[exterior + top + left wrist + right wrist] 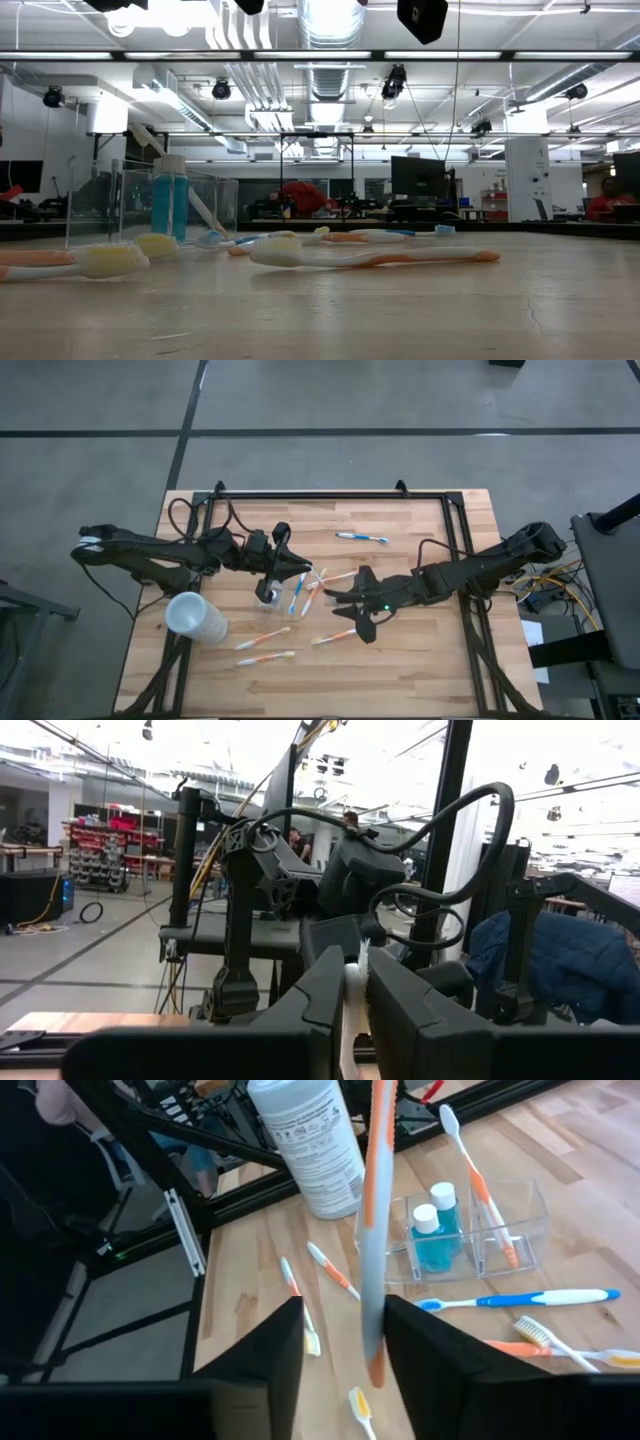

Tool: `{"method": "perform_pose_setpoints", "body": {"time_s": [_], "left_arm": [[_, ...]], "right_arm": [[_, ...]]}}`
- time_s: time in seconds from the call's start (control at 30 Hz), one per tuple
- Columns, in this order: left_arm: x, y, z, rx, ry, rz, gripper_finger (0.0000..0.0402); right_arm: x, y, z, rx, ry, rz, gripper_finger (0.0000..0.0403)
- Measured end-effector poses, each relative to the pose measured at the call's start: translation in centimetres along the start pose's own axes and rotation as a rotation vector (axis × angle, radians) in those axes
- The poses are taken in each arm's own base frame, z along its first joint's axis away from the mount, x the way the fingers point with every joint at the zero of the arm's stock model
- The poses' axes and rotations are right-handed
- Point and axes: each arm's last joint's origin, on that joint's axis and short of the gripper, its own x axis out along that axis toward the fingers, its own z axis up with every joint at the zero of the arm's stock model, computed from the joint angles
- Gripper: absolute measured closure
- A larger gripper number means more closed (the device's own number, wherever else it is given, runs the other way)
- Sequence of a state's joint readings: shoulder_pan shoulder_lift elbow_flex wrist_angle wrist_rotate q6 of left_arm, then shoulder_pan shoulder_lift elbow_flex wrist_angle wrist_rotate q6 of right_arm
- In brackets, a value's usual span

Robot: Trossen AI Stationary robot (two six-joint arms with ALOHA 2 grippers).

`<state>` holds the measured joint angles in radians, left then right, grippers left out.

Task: Pick & Place toothbrushing station
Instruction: Put the orange toothbrush into the transparent organizer

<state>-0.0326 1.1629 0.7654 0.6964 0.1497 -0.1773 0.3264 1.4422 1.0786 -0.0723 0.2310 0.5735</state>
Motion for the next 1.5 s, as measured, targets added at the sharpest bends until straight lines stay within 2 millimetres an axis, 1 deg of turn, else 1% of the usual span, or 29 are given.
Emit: {"method": "perform_pose_setpoints", "body": {"time_s": [0.27,0.8,1.03,1.13,1.33,1.5], "left_arm": [[0.0,0.1,-0.3,0.013,0.033,0.018,0.0367],[0.0,0.1,-0.4,0.03,0.044,0.025,0.0367],[-0.3,0.4,-0.3,0.059,0.053,0.038,0.0367],[-0.6,0.6,-0.1,0.052,0.078,0.077,0.0367],[-2.4,0.6,0.7,0.064,0.159,0.207,0.0367],[-3.7,0.1,2.1,0.086,0.138,0.217,0.0367]], "right_arm": [[0.0,0.0,0.0,0.002,0.002,-0.004,0.0217],[0.0,0.0,0.0,0.002,-0.001,-0.007,0.015],[-0.2,0.0,0.1,0.004,-0.008,-0.002,0.0139],[-0.3,0.0,0.2,0.005,-0.01,-0.001,0.0138],[-0.5,0.1,0.6,0.007,-0.034,-0.011,0.0143],[-0.6,0.0,0.7,0.006,-0.058,-0.046,0.0144]]}}
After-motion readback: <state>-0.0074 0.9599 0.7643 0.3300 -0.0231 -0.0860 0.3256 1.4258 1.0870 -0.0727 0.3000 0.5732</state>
